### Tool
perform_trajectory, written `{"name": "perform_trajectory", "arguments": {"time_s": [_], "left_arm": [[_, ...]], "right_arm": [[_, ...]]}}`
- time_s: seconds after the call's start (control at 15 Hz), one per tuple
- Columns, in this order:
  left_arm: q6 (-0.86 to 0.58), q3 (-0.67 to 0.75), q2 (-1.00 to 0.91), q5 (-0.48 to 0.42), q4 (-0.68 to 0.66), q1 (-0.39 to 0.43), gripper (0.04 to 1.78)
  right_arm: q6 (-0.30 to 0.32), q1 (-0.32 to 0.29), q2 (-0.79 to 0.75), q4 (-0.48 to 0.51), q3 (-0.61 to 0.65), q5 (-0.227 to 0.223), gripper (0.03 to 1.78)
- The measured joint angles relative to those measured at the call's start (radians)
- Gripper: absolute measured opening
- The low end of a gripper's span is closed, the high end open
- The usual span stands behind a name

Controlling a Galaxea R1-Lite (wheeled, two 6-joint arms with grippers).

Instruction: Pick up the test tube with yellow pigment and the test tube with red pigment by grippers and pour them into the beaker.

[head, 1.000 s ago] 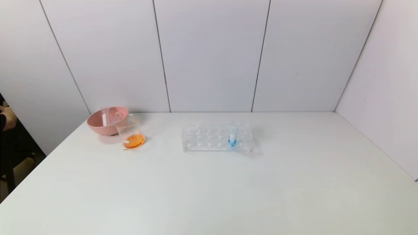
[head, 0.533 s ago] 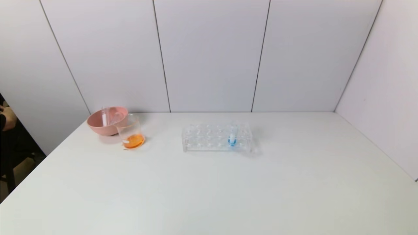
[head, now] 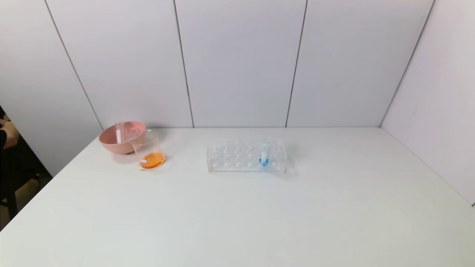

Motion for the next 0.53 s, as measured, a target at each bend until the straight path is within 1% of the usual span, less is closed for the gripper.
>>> {"name": "perform_trajectory", "arguments": {"time_s": [0.07, 0.13, 0.33, 0.53], "left_arm": [[-0.032, 0.000, 0.000, 0.015, 0.041, 0.000, 1.77], [-0.062, 0.000, 0.000, 0.020, 0.050, 0.000, 1.77], [-0.139, 0.001, 0.000, 0.029, 0.056, 0.000, 1.77], [-0.255, 0.001, 0.000, 0.078, 0.054, 0.000, 1.77]], "right_arm": [[0.000, 0.000, 0.000, 0.000, 0.000, 0.000, 1.70], [0.000, 0.000, 0.000, 0.000, 0.000, 0.000, 1.70], [0.000, 0.000, 0.000, 0.000, 0.000, 0.000, 1.70], [0.000, 0.000, 0.000, 0.000, 0.000, 0.000, 1.70]]}}
